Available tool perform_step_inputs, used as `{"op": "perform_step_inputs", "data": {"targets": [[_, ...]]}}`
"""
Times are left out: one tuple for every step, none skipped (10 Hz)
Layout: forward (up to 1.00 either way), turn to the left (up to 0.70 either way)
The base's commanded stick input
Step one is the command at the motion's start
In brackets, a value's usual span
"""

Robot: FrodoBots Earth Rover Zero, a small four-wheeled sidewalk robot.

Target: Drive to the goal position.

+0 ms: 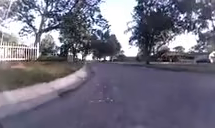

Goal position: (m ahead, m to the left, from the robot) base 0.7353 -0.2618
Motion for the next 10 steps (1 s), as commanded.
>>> {"op": "perform_step_inputs", "data": {"targets": [[1.0, 0.0], [1.0, 0.0], [1.0, 0.0], [1.0, 0.0], [1.0, 0.0], [1.0, 0.0], [1.0, 0.0], [1.0, 0.0], [1.0, 0.0], [1.0, 0.0]]}}
